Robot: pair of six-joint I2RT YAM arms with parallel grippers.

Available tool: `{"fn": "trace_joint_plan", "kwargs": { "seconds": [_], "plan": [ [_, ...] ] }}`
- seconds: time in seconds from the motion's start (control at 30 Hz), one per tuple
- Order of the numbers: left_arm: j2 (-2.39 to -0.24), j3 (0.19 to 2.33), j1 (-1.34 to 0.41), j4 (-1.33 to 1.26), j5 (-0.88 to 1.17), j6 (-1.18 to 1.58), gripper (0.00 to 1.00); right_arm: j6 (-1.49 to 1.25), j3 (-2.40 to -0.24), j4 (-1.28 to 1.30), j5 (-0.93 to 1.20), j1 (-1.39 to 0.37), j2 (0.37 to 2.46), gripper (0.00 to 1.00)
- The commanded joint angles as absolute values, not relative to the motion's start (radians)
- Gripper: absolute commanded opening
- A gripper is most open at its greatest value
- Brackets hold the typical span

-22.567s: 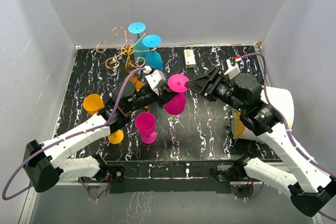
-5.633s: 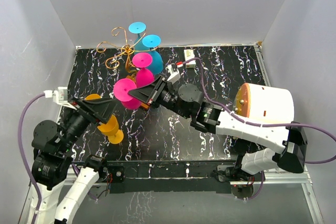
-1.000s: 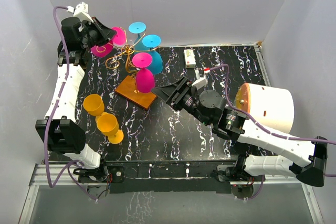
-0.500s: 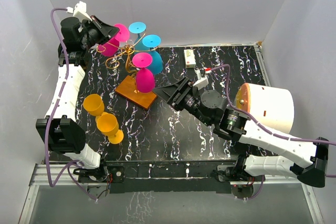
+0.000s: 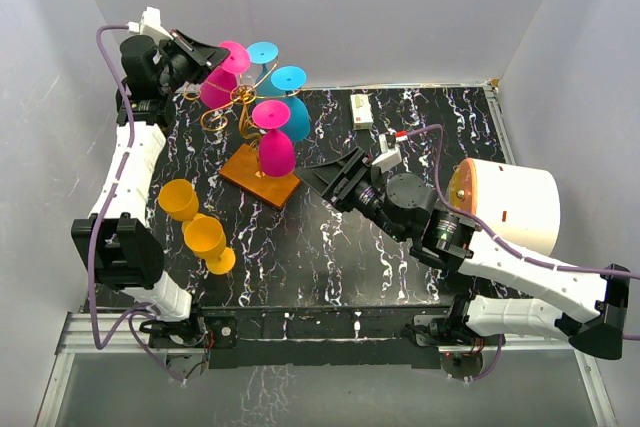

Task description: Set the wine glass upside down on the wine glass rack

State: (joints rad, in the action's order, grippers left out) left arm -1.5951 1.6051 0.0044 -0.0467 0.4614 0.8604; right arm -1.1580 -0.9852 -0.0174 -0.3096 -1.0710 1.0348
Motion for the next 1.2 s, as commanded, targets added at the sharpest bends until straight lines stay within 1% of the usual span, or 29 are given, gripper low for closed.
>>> {"fn": "trace_joint_plan", "kwargs": {
  "seconds": [0.0, 0.43, 0.77, 0.97, 1.17],
  "plan": [
    [-1.600, 1.602, 0.012, -0.136, 0.487, 0.934, 0.00, -1.164, -0.988, -0.040, -0.327, -1.068, 1.014, 0.55],
    [-1.658, 1.655, 0.028, -0.126, 0.450, 0.927, 0.00, -1.154, -1.011, -0.029, -0.339, -1.068, 1.022, 0.55],
    [-1.618, 1.580, 0.036, -0.243, 0.371, 0.900, 0.00, -1.153, -1.023, -0.029, -0.338, -1.068, 1.036, 0.55],
    [-1.625, 1.587, 0.040, -0.253, 0.372, 0.900, 0.00, -1.153, -1.029, -0.029, -0.325, -1.068, 1.048, 0.54],
    [-1.654, 1.600, 0.045, -0.280, 0.428, 0.946, 0.00, -1.162, -1.014, -0.036, -0.334, -1.068, 1.042, 0.54]
  ]
}}
